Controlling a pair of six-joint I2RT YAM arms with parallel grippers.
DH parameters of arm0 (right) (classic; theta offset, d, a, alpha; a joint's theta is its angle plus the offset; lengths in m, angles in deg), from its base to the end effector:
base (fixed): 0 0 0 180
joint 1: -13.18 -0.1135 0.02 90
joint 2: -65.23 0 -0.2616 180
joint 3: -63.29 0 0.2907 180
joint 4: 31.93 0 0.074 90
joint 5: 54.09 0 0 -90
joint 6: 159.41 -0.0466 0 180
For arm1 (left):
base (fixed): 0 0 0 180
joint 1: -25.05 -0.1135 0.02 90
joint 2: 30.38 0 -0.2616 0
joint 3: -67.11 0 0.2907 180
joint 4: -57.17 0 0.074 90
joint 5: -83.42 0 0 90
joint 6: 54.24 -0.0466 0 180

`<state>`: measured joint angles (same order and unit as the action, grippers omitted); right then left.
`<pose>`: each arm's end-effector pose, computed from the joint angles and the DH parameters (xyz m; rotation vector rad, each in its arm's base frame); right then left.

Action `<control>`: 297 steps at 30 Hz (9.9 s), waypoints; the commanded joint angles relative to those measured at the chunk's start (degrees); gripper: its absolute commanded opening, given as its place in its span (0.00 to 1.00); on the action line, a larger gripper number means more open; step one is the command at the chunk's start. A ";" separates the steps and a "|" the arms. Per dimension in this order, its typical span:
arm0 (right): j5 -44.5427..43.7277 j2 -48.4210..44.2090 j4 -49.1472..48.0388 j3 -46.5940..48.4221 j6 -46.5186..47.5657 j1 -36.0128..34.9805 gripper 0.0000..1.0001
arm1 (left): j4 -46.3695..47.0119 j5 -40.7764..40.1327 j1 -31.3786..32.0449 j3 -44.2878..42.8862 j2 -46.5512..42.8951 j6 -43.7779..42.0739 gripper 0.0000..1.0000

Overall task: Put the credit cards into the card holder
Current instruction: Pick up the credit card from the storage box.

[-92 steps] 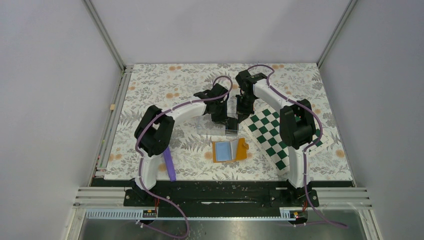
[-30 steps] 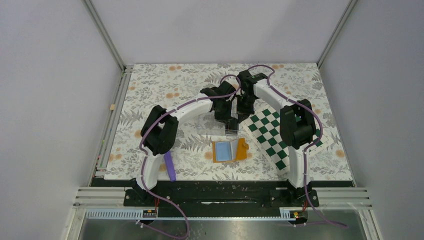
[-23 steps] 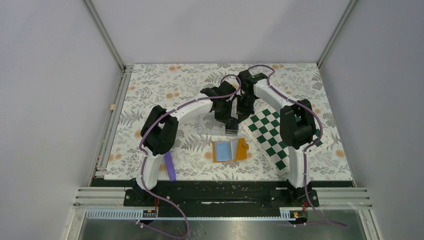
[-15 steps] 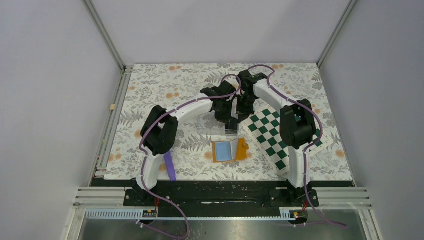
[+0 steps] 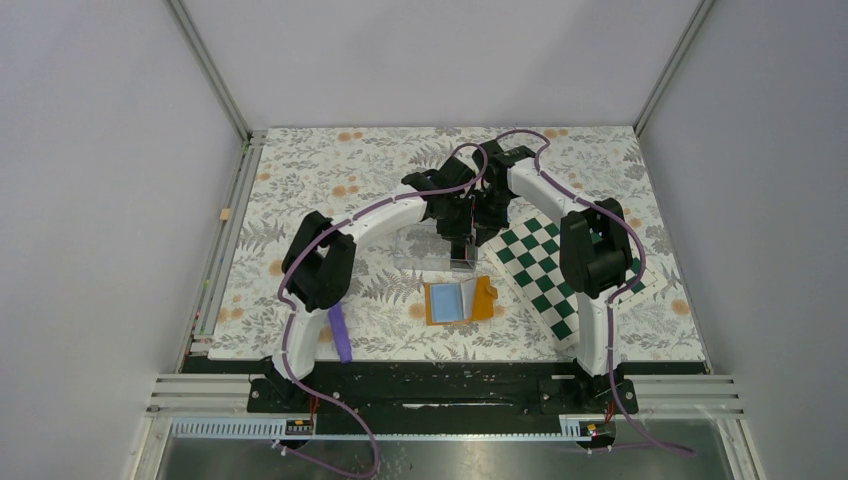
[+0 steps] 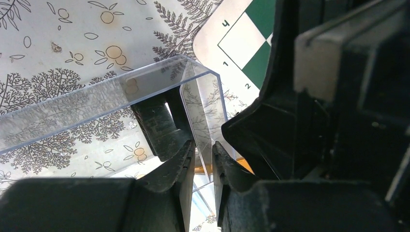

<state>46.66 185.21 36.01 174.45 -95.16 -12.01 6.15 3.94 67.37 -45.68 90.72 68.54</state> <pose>0.4175 0.2060 0.1789 -0.0180 2.9872 0.4028 0.3668 -0.3455 0.1924 0.2980 2.7362 -0.6607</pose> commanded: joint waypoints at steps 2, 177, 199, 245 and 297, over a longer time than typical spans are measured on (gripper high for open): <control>-0.02 0.14 0.89 -1.18 0.73 -0.56 0.00 | 3.13 3.57 0.54 -0.55 -3.38 -1.08 0.19; -1.48 2.05 -4.35 -0.16 -6.87 -3.74 0.41 | 12.30 8.66 -9.45 20.18 -3.05 4.62 0.21; -0.54 1.77 -6.07 -1.92 -7.82 -3.19 0.42 | 5.72 4.73 -9.95 16.17 -4.85 3.24 0.41; 7.47 1.32 -11.17 -5.40 -8.98 -2.85 0.13 | 3.08 4.58 -7.52 12.12 3.98 1.84 0.00; -1.30 -4.12 -5.14 -3.55 -3.07 -0.56 0.40 | 27.13 16.53 -8.19 23.16 -4.25 8.78 0.33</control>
<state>47.07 179.99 28.23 168.06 -100.06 -12.75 27.41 17.60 60.57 -25.36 88.62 73.65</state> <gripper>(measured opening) 0.419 0.356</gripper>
